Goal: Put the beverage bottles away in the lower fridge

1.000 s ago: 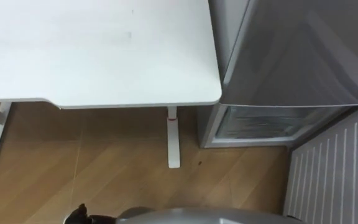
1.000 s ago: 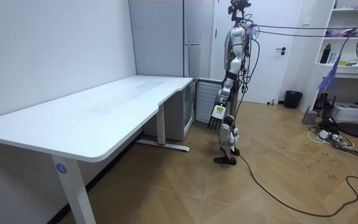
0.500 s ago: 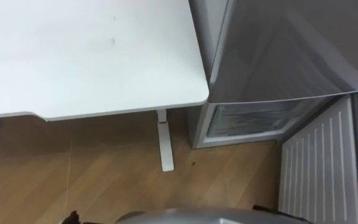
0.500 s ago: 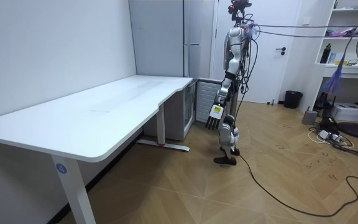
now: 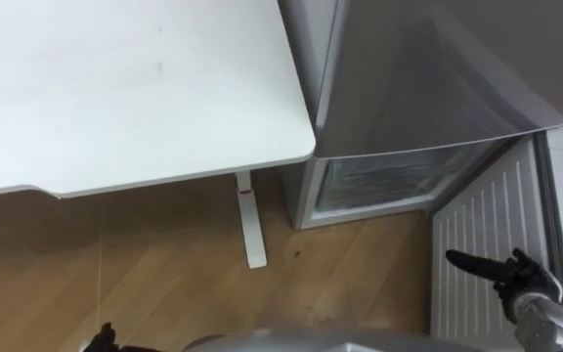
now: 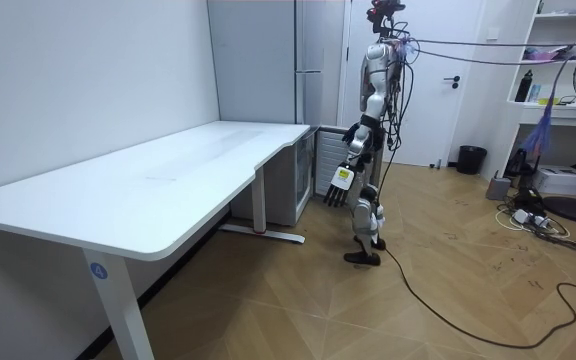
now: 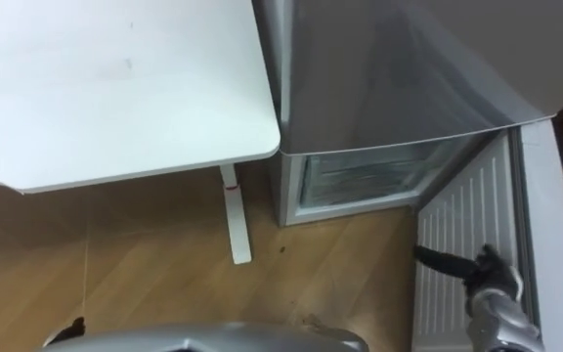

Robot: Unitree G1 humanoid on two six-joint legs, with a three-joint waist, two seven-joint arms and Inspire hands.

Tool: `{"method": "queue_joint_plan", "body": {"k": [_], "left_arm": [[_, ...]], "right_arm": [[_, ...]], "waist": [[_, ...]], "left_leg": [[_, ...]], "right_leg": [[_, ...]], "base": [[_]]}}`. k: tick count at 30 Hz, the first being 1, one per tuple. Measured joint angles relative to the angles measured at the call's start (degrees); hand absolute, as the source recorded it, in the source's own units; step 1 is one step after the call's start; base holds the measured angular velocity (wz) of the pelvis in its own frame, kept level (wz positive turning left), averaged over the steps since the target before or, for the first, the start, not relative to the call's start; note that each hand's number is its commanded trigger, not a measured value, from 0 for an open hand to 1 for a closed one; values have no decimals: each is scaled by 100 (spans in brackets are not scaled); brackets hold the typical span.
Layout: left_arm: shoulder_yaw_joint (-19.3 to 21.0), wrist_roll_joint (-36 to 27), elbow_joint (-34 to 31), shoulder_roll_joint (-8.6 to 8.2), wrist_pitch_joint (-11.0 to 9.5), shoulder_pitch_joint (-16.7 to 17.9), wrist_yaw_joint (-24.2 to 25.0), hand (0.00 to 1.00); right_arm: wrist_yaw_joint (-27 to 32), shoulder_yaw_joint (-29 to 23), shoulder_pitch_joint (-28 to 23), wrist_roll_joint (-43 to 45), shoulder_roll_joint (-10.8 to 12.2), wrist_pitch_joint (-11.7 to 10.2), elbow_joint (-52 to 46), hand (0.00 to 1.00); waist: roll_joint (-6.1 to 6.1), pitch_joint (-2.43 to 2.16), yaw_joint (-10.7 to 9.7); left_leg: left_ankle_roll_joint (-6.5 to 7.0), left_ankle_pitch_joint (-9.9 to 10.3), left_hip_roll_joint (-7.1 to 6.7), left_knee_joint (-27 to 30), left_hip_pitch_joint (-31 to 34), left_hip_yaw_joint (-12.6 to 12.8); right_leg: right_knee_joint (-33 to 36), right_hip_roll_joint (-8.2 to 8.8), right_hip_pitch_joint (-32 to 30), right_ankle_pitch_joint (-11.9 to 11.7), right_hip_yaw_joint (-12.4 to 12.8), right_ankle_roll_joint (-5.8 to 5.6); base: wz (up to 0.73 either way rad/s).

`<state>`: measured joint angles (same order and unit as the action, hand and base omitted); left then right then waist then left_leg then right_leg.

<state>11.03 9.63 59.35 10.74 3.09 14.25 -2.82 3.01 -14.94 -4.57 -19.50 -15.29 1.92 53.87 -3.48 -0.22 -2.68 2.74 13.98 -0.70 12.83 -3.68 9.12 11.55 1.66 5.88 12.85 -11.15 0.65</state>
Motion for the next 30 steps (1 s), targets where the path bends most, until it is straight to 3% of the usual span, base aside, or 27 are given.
{"method": "queue_joint_plan", "body": {"k": [5,11,23,30], "left_arm": [[-7,14,1,80,-68,72,0,0],[-6,16,-1,139,-149,54,-1,0],[-3,242,-152,157,-186,105,-25,0],[-5,251,-145,183,-186,169,13,0]], "right_arm": [[227,-8,-121,546,-221,-80,-306,0],[357,-5,-111,533,-238,-255,-361,0],[385,-10,-115,684,-531,-289,-708,0],[388,-187,-142,1618,-543,-299,-1870,0]], "waist": [[-36,1,-104],[-73,-1,-146],[-128,-5,-182],[-240,10,-245]], "left_leg": [[0,-1,0,-27,35,35],[0,-1,-1,-67,-5,60],[4,-12,0,-126,-59,130],[4,-12,2,-110,-84,130]], "right_leg": [[10,-3,-88,-1,76,-1],[11,-11,-94,-1,152,-1],[-1,-6,-90,-4,161,-7],[12,-2,-75,-6,170,-6]], "base": [[-7],[-7],[-3],[-2]]}}
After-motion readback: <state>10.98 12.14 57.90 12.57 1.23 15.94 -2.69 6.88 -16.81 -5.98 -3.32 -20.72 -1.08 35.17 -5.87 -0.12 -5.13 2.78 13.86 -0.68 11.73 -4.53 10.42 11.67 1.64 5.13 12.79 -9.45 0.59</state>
